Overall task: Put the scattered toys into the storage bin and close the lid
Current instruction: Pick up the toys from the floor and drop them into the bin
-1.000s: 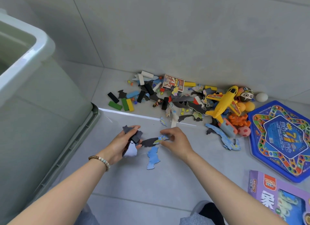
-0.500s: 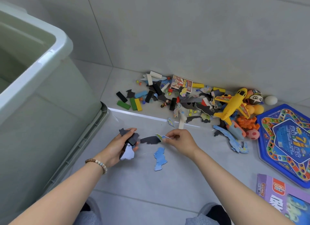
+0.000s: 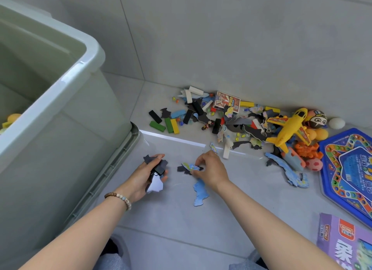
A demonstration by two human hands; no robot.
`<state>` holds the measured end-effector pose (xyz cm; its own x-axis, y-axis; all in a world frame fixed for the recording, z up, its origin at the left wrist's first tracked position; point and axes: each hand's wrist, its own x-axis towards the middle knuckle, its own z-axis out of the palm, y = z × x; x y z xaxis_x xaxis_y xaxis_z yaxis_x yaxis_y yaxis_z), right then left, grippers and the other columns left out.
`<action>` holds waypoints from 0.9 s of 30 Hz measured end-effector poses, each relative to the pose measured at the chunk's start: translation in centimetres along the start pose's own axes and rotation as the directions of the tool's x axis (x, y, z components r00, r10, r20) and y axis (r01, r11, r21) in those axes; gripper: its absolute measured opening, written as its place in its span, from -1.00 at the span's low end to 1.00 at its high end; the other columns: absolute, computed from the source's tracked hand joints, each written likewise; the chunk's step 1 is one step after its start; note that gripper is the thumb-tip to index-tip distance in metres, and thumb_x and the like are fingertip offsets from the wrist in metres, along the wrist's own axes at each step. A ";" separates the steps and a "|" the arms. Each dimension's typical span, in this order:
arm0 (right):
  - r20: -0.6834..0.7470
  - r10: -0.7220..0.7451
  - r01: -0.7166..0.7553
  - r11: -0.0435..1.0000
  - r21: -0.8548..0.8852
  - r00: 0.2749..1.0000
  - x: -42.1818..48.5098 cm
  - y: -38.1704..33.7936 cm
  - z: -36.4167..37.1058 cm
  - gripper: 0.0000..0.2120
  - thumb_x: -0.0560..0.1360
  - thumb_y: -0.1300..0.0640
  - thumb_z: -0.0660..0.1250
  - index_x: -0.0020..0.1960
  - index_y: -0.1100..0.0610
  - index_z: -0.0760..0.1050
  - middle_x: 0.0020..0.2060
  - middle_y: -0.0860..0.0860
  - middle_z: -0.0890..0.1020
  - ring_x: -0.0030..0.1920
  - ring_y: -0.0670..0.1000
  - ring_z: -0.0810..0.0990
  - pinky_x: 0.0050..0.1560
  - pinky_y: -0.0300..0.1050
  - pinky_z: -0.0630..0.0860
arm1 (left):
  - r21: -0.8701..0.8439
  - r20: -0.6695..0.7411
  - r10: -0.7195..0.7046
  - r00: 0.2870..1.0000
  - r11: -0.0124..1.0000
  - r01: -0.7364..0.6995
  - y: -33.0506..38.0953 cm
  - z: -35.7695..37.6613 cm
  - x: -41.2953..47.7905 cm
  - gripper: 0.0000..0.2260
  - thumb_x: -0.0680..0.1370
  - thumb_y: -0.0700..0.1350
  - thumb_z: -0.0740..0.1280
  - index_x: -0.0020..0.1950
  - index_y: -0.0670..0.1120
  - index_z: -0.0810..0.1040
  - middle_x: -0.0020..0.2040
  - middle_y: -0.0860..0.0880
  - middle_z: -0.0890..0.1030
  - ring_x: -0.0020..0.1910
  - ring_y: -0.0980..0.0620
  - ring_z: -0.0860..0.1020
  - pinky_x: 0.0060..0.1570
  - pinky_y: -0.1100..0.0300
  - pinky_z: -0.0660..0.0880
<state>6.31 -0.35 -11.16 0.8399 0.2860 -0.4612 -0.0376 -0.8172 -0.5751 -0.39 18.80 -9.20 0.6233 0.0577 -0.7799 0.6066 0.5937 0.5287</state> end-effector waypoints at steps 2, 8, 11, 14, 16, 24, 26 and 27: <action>-0.007 0.021 -0.021 0.999 0.025 1.000 -0.3 0.1 0.1 -0.78 0.36 0.12 0.46 -0.19 0.03 0.40 -0.14 -0.04 0.46 -0.08 0.00 0.45 -0.16 -0.14 0.33 | 0.016 0.006 0.003 1.000 1.000 -0.003 0.0 -0.1 0.0 -0.85 0.58 -0.11 0.27 0.13 -0.08 0.50 -0.09 -0.08 0.57 -0.24 -0.04 0.53 -0.32 0.21 0.58; -0.020 0.072 -0.068 0.988 0.141 0.997 -1.1 0.7 0.4 -0.72 0.32 0.20 0.49 -0.15 0.03 0.40 -0.29 -0.09 0.49 -0.20 -0.01 0.46 -0.24 -0.15 0.35 | 0.074 0.005 0.017 1.000 0.997 -0.017 0.0 0.2 -0.1 -0.82 0.57 -0.07 0.28 0.14 -0.08 0.51 -0.09 -0.07 0.57 -0.23 -0.03 0.53 -0.29 0.21 0.59; -0.013 0.074 -0.072 0.991 0.115 0.997 -1.3 0.7 0.4 -0.77 0.31 0.18 0.50 -0.17 0.02 0.45 -0.38 -0.15 0.45 -0.17 0.00 0.47 -0.21 -0.18 0.35 | 0.063 0.000 0.015 1.000 0.998 -0.015 -0.1 0.6 0.0 -0.87 0.58 -0.07 0.26 0.10 -0.04 0.53 -0.06 -0.07 0.58 -0.20 -0.03 0.54 -0.29 0.23 0.60; -0.021 0.061 -0.060 0.995 0.075 0.998 -1.6 0.6 0.3 -0.78 0.33 0.16 0.50 -0.18 0.01 0.45 -0.27 -0.09 0.46 -0.09 -0.03 0.43 -0.11 -0.15 0.37 | 0.072 -0.004 0.005 1.000 0.997 -0.005 -0.1 0.9 0.0 -0.85 0.57 -0.05 0.28 0.10 -0.03 0.54 -0.05 -0.06 0.59 -0.19 -0.02 0.55 -0.30 0.22 0.59; -0.026 0.058 -0.057 0.997 0.061 0.998 -1.8 0.6 0.3 -0.77 0.34 0.16 0.48 -0.17 0.02 0.43 -0.18 -0.06 0.48 -0.07 -0.03 0.42 -0.07 -0.15 0.37 | 0.062 -0.005 -0.001 1.000 0.998 0.002 -0.1 1.0 0.0 -0.87 0.57 -0.06 0.29 0.08 -0.03 0.55 -0.06 -0.06 0.59 -0.19 -0.02 0.55 -0.30 0.22 0.59; 0.013 0.236 -0.214 0.854 0.474 0.972 -1.8 0.6 -0.2 -0.68 0.31 0.31 0.48 -0.20 0.05 0.37 -0.34 -0.06 0.47 -0.36 -0.08 0.43 -0.29 -0.27 0.39 | 0.083 -0.009 -0.033 0.999 0.996 0.034 -0.3 1.1 0.1 -0.83 0.57 0.01 0.27 0.08 -0.01 0.57 0.03 -0.07 0.59 -0.18 0.00 0.58 -0.24 0.20 0.58; 0.050 0.278 -0.248 0.744 0.621 0.959 -1.6 0.1 -1.0 -0.67 0.31 0.29 0.52 -0.16 0.07 0.38 -0.28 -0.01 0.52 -0.29 -0.03 0.50 -0.25 -0.26 0.44 | 0.118 -0.005 -0.039 0.999 0.992 0.040 -0.3 1.6 0.0 -0.74 0.56 0.10 0.25 0.08 -0.02 0.58 0.02 -0.07 0.60 -0.18 0.01 0.59 -0.19 0.18 0.58; 0.069 0.275 -0.246 0.688 0.682 0.959 -1.7 -0.4 -1.4 -0.67 0.31 0.28 0.53 -0.12 0.09 0.40 -0.25 0.01 0.53 -0.26 -0.01 0.51 -0.22 -0.25 0.46 | 0.136 0.000 -0.044 0.999 0.990 0.044 -0.2 1.9 -0.1 -0.68 0.55 0.16 0.22 0.09 -0.02 0.58 0.00 -0.08 0.61 -0.19 0.01 0.60 -0.16 0.15 0.58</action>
<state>5.66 -1.22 -9.19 0.7580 0.0844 -0.6468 -0.6019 -0.2914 -0.7435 0.36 17.13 -8.63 0.5957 0.0319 -0.8026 0.6947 0.4811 0.5347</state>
